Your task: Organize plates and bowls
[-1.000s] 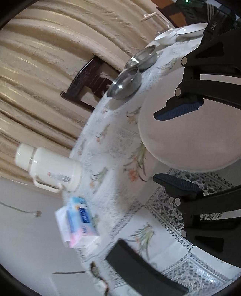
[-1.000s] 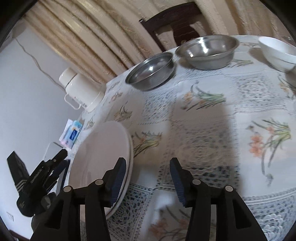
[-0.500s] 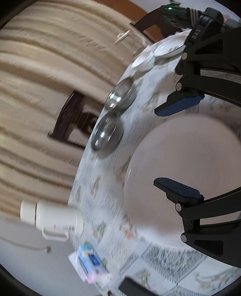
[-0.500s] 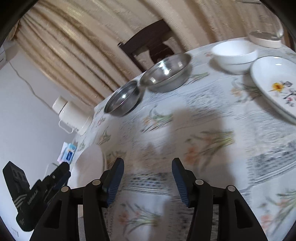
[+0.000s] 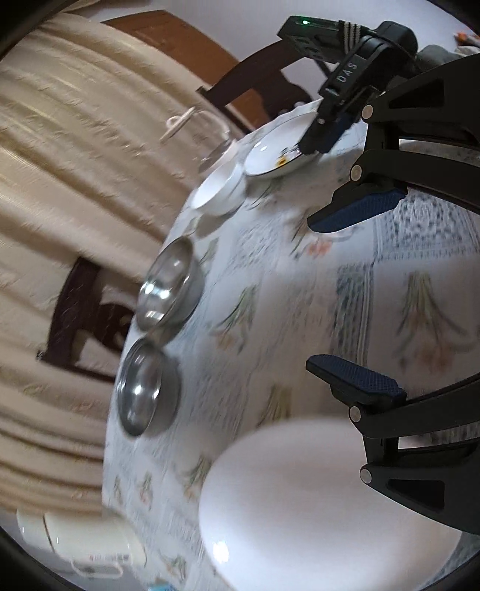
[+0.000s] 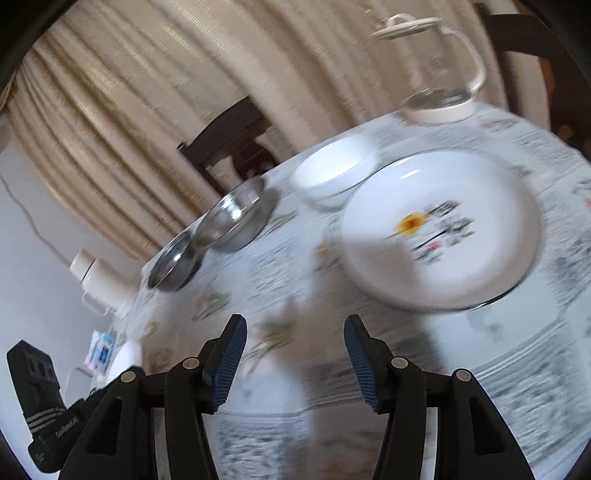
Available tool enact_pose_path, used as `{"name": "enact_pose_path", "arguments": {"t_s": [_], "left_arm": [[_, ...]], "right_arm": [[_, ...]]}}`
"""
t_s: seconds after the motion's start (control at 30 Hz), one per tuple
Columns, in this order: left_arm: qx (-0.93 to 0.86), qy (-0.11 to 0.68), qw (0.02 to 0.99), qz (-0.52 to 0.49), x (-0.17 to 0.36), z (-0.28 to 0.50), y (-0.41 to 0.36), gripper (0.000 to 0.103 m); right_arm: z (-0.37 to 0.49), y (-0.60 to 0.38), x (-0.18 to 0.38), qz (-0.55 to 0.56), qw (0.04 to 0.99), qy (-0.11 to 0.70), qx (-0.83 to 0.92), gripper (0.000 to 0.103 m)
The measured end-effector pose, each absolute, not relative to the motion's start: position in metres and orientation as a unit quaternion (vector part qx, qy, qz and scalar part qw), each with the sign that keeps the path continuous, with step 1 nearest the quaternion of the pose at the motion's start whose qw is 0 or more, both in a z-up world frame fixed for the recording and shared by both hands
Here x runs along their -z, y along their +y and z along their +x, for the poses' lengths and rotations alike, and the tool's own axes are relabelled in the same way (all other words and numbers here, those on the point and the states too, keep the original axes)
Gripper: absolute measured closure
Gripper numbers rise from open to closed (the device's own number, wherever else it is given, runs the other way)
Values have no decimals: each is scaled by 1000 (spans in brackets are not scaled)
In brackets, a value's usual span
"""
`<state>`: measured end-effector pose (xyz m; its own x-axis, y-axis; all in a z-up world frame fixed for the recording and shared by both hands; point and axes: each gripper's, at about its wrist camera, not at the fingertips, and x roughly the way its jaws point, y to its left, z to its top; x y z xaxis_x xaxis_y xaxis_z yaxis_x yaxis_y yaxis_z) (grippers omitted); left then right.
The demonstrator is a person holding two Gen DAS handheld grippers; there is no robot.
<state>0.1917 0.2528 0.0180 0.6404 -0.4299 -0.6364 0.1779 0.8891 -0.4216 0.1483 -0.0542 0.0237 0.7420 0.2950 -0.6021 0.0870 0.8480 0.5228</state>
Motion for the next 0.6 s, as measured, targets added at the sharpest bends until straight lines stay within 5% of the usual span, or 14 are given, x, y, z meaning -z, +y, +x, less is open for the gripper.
{"name": "enact_pose_path", "arguments": {"t_s": [0.6], "left_arm": [[247,436,853,-143,-4,234,141,33]], "right_arm": [[152,-182,-22,303,892,329,63,45]]}}
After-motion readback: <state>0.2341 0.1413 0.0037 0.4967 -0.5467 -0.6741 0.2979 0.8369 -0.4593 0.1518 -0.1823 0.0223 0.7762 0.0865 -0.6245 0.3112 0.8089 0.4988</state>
